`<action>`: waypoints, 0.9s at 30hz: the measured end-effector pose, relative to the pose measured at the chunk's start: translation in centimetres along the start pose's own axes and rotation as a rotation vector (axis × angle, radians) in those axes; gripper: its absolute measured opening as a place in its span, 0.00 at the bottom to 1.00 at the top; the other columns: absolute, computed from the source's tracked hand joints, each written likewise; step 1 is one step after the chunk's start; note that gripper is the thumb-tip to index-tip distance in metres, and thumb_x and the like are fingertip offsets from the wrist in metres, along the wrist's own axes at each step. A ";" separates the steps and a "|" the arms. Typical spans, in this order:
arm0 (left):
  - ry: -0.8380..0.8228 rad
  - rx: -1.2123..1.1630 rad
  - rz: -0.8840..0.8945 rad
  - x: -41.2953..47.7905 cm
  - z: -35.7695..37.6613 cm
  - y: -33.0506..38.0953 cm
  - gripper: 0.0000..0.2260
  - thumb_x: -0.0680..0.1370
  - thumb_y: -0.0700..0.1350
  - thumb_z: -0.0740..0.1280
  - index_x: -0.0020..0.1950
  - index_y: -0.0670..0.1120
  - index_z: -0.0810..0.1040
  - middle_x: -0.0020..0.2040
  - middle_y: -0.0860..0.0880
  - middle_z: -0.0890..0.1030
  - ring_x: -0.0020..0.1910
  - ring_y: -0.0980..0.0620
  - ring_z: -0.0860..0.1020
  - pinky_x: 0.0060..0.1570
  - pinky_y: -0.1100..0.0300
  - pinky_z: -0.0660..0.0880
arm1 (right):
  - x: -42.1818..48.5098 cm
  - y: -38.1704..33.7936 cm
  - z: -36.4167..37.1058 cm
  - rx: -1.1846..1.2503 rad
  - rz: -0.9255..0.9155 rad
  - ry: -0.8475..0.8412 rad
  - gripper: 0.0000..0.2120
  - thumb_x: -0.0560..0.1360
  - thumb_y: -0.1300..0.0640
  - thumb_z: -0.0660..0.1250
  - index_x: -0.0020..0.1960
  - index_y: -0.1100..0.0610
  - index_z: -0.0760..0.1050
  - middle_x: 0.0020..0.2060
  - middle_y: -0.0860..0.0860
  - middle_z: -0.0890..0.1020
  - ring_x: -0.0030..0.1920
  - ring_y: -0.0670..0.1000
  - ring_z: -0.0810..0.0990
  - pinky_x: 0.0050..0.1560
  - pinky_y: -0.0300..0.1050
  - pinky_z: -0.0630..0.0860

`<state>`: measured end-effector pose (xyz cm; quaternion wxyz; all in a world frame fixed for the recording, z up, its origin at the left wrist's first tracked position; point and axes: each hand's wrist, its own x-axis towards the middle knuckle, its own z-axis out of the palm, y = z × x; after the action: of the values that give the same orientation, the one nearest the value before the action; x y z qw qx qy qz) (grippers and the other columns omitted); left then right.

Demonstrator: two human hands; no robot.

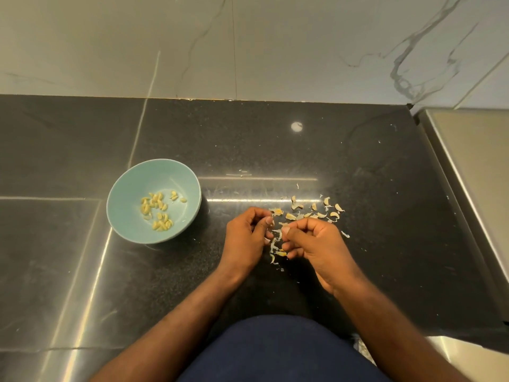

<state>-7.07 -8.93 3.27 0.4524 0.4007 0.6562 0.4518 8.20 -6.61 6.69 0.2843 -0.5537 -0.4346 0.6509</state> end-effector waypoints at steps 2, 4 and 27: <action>-0.053 0.075 -0.065 0.4 -0.6 -0.5 0.06 0.81 0.38 0.65 0.55 0.47 0.79 0.44 0.49 0.82 0.37 0.60 0.81 0.39 0.66 0.78 | 0.4 0.4 0.3 -0.068 0.017 0.025 0.03 0.75 0.62 0.72 0.48 0.61 0.82 0.39 0.55 0.85 0.38 0.51 0.82 0.38 0.43 0.80; -0.085 0.113 -0.096 0.4 -1.1 -0.6 0.09 0.81 0.38 0.65 0.60 0.46 0.78 0.45 0.49 0.82 0.37 0.58 0.81 0.40 0.66 0.79 | 0.7 0.7 0.5 -0.153 0.021 0.056 0.04 0.75 0.59 0.73 0.47 0.60 0.82 0.38 0.56 0.85 0.37 0.50 0.83 0.38 0.42 0.80; 0.013 0.031 -0.059 -1.4 -4.1 1.3 0.09 0.82 0.45 0.64 0.48 0.45 0.84 0.40 0.47 0.84 0.35 0.54 0.80 0.35 0.64 0.76 | 0.0 -0.5 -0.5 -0.683 -0.235 -0.023 0.22 0.75 0.63 0.71 0.61 0.40 0.77 0.56 0.39 0.78 0.51 0.43 0.79 0.53 0.43 0.79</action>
<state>-10.41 -10.85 5.57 0.4551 0.3848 0.6777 0.4308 8.60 -6.27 7.17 0.1507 -0.5558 -0.6908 0.4372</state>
